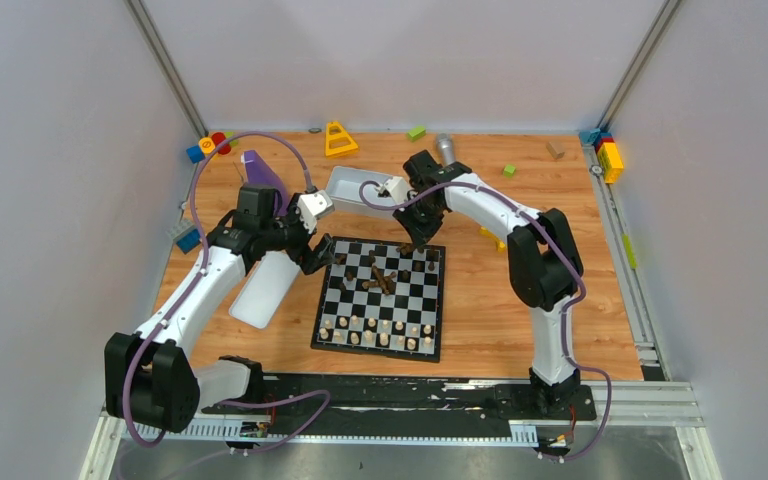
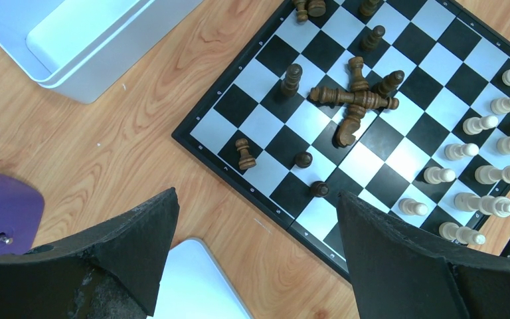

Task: Set up the chess pieces on the board
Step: Place the chess piece on the chessboard.

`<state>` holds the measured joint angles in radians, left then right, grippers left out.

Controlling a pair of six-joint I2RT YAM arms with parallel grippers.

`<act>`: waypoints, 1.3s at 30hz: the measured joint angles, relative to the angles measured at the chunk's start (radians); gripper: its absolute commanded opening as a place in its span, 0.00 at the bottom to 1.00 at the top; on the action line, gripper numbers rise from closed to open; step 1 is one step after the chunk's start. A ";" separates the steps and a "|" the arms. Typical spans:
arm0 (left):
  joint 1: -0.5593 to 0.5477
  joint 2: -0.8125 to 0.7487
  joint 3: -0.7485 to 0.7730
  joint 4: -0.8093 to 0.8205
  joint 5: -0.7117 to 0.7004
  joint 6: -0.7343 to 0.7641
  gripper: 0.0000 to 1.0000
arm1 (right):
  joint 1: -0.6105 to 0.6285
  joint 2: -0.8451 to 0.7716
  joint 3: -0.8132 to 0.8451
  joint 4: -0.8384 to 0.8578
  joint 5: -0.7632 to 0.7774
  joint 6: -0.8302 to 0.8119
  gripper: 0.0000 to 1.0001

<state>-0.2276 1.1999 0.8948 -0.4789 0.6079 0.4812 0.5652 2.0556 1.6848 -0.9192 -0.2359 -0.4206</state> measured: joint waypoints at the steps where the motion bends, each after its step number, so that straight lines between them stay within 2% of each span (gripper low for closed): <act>1: 0.000 0.000 0.000 0.000 0.000 0.000 0.96 | 0.000 0.002 0.002 -0.001 0.002 0.000 0.00; 10: 0.000 0.000 0.000 0.000 0.000 0.000 0.96 | 0.000 0.017 0.033 -0.002 0.016 0.000 0.00; 28: 0.000 0.000 0.000 -0.001 -0.007 0.000 0.96 | 0.035 0.082 0.123 -0.011 -0.059 0.001 0.00; 39: 0.000 0.000 0.000 -0.003 -0.008 0.001 0.96 | 0.058 0.083 0.117 -0.011 -0.048 0.000 0.00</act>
<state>-0.2279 1.1999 0.8944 -0.4820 0.5999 0.4820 0.6228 2.1384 1.8015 -0.9302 -0.2844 -0.4206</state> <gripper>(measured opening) 0.956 0.153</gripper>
